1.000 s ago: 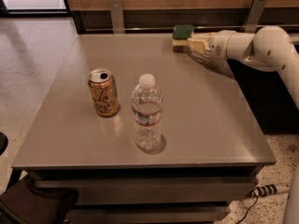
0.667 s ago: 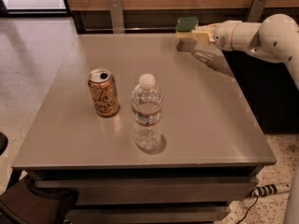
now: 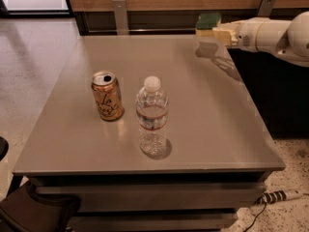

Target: Move sponge near water bottle

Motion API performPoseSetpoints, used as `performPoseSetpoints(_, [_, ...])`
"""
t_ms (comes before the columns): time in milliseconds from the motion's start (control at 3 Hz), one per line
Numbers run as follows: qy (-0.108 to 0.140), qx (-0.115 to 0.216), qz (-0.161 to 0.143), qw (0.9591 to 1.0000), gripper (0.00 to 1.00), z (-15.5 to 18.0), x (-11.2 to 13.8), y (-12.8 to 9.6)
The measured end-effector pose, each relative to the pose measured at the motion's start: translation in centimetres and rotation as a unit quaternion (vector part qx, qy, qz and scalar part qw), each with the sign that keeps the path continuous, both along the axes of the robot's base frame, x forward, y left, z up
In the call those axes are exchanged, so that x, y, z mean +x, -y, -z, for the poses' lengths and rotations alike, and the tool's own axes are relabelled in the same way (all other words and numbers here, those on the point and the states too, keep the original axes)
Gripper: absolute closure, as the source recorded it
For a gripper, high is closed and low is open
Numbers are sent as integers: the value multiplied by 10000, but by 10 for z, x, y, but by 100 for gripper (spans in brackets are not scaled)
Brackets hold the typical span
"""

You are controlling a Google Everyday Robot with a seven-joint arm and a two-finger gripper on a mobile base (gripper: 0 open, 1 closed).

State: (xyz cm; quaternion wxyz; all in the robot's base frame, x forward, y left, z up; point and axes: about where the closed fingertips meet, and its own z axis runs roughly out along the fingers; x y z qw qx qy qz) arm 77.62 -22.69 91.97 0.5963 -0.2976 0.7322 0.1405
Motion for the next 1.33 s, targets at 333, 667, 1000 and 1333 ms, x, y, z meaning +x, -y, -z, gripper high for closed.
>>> performPoseSetpoints(333, [-18,-47,215,9998,100,-11,-34,18])
performPoseSetpoints(667, [11,-67,433,9990,100,-25,-71,38])
performPoseSetpoints(1000, [78,-54,558,9984,100,-34,-92,49])
performPoseSetpoints(1333, [148,-54,775,9969,100,-54,-141,66])
